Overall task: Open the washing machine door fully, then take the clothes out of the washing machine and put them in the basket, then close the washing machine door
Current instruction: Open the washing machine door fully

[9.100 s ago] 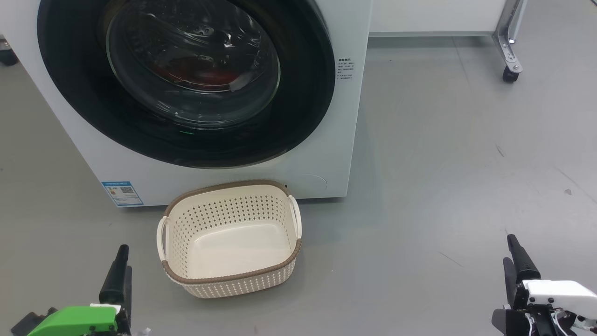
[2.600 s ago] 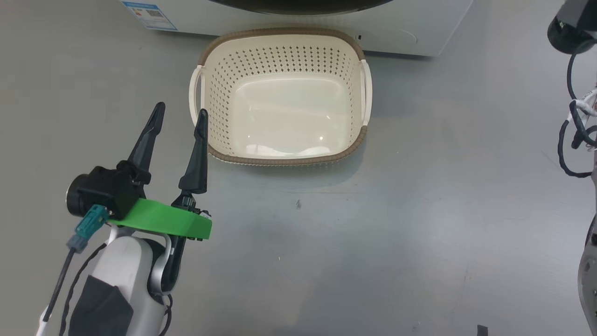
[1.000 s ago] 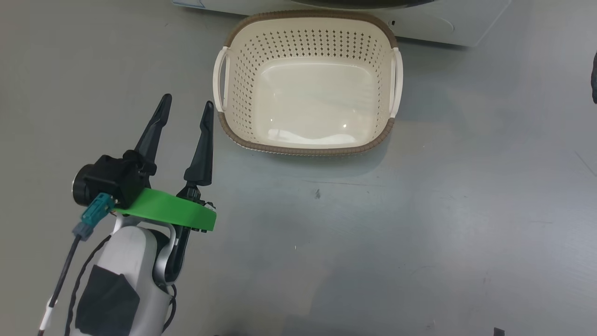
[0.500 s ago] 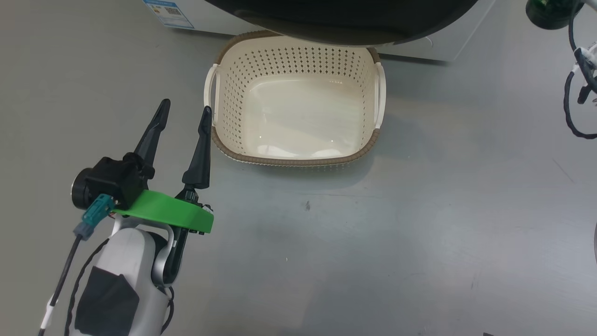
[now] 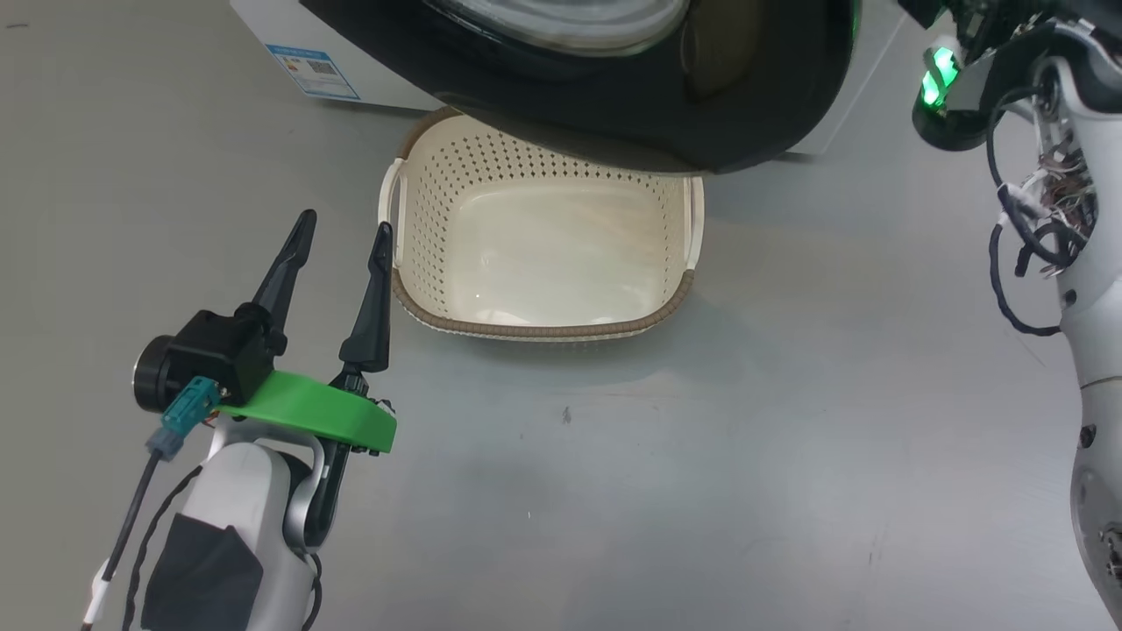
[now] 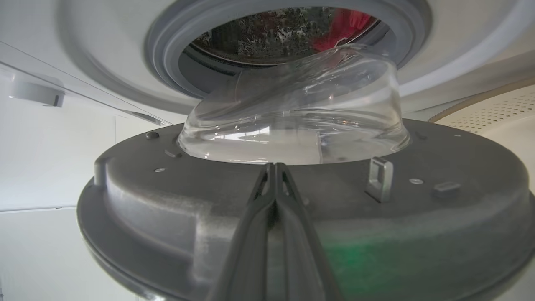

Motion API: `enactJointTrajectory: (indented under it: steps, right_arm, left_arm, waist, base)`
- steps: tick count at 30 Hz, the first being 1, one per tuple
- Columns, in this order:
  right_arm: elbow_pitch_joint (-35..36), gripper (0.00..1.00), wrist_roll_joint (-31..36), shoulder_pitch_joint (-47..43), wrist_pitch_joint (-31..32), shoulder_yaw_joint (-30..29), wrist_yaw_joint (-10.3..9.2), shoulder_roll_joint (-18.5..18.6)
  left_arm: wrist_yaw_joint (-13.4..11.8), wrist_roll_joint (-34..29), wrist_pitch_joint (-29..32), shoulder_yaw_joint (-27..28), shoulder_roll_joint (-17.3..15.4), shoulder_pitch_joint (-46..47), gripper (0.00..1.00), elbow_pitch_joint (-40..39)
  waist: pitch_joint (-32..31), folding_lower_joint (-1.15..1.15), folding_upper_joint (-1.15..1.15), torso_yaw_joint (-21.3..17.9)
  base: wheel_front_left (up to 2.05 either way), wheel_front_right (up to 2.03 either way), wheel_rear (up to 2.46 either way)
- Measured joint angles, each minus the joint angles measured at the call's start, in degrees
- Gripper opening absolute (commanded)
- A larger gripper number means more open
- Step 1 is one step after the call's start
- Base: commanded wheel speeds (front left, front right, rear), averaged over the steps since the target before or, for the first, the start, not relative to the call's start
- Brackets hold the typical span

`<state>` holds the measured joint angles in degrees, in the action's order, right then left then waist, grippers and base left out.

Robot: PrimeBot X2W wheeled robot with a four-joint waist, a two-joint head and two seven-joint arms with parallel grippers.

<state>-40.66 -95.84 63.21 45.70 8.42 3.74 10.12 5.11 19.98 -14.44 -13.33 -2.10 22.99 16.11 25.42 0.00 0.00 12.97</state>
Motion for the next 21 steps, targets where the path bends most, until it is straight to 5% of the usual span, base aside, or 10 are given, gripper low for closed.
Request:
enactJointTrajectory:
  steps: [21]
  right_arm:
    - [2.0, 0.0, -0.7, -12.7, 6.0, 5.1, 2.71, -4.2]
  left_arm:
    - [0.0, -0.4, 0.0, 0.3, 0.0, -3.9, 1.0, 3.3]
  waist:
    - [-8.2, 0.0, 0.0, 0.2]
  base:
    - [0.0, 0.0, 0.0]
